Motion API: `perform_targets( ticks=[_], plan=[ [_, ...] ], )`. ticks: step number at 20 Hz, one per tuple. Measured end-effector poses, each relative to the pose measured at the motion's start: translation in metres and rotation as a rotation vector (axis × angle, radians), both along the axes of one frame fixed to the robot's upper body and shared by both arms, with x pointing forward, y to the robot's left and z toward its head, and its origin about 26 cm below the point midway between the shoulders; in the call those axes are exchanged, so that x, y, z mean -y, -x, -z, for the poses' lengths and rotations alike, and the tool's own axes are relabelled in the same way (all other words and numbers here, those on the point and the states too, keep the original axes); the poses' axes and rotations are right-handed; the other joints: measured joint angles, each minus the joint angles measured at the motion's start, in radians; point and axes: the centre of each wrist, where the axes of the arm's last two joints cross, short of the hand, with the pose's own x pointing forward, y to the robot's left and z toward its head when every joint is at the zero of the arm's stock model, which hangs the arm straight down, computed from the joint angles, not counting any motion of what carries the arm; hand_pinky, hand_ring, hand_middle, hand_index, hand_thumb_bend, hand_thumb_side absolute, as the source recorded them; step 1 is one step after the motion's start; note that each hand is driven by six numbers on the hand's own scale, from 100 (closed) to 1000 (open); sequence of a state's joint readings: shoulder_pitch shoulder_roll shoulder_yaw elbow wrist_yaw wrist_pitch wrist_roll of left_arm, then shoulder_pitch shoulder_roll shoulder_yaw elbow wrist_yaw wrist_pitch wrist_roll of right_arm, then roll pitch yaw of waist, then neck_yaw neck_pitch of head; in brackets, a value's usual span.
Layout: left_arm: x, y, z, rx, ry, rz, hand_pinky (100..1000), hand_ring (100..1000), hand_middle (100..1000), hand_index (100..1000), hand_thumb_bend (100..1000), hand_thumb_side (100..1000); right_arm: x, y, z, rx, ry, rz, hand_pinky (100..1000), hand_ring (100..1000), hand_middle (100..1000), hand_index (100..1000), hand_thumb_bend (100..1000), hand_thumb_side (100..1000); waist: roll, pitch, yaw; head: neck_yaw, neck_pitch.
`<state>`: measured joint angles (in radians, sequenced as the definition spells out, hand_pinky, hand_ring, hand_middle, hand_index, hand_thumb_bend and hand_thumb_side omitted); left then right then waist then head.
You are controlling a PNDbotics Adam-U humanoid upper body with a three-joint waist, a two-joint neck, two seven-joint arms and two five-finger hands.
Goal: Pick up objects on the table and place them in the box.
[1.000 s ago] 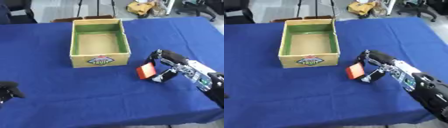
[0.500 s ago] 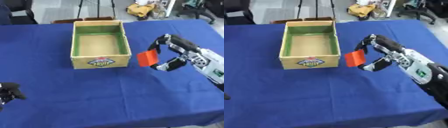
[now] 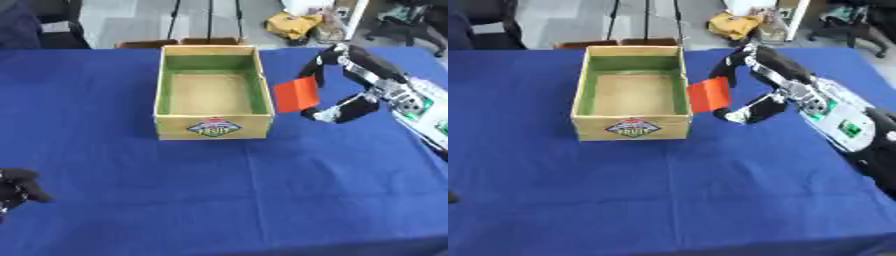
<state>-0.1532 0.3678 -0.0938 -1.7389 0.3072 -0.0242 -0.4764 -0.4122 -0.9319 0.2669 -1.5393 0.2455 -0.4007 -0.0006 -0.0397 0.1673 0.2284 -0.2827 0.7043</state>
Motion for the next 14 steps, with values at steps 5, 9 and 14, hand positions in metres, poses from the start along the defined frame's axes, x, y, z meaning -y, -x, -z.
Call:
perform_targets(
  ticks=[5, 9, 14],
  plan=[
    [0.010, -0.005, -0.006, 0.011, 0.003, 0.048, 651, 573, 506, 711, 261, 1000, 0.012, -0.006, -0.005, 0.002, -0.024, 0.050, 654, 633, 353, 440, 399, 100, -0.006, 0.016, 0.062, -0.018, -0.022],
    [0.018, -0.007, -0.011, 0.022, 0.002, 0.089, 651, 573, 505, 711, 256, 1000, 0.023, -0.010, -0.005, -0.003, -0.046, 0.097, 657, 635, 351, 440, 402, 100, -0.007, 0.031, 0.108, -0.027, -0.039],
    [0.020, -0.008, -0.013, 0.036, 0.003, 0.103, 651, 573, 505, 710, 251, 1000, 0.034, -0.014, -0.004, -0.010, -0.061, 0.149, 661, 641, 352, 443, 402, 100, -0.008, 0.049, 0.143, -0.037, -0.049]
  ],
)
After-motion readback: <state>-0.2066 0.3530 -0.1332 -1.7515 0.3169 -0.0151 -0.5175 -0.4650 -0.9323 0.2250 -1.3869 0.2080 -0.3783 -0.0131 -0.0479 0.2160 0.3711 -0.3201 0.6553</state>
